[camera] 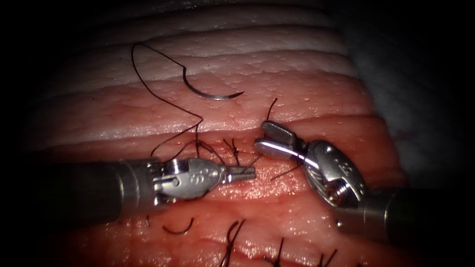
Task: Wound Closure
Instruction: Pick up short end of suture with right hand, then pull down with right gripper and pull up with left grasper
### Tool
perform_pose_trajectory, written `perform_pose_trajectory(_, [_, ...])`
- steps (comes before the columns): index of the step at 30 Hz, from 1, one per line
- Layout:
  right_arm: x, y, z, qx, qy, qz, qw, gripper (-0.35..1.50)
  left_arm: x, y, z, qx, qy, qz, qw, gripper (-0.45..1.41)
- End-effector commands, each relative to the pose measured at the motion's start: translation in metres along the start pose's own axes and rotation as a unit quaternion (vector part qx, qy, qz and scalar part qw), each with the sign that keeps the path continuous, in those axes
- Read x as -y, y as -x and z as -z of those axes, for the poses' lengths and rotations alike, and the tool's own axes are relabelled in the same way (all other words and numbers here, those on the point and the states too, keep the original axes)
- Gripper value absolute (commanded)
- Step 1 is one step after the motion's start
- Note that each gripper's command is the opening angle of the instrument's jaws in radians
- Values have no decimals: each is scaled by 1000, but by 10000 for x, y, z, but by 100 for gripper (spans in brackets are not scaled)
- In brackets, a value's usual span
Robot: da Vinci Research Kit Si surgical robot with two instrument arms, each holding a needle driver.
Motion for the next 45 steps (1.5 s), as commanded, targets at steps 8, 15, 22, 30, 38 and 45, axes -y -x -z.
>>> perform_pose_trajectory(8, [-7,15,-16,30,44,-14,998,79,11,-10,-24,2,2,7,1000,-45])
perform_pose_trajectory(15, [-20,17,-27,53,80,-15,995,86,29,-9,-30,-1,5,9,1000,-45])
perform_pose_trajectory(22, [-34,19,-44,56,88,-18,994,83,43,-3,-32,-1,6,10,1000,-45])
perform_pose_trajectory(30, [-28,22,-60,47,80,-5,996,-23,48,0,-34,-1,5,10,1000,-45])
perform_pose_trajectory(38, [-15,25,-54,33,87,-5,996,-35,53,2,-27,2,4,10,1000,-45])
perform_pose_trajectory(45, [5,40,-28,24,85,24,996,-35,77,-3,-7,16,-2,21,1000,-45])
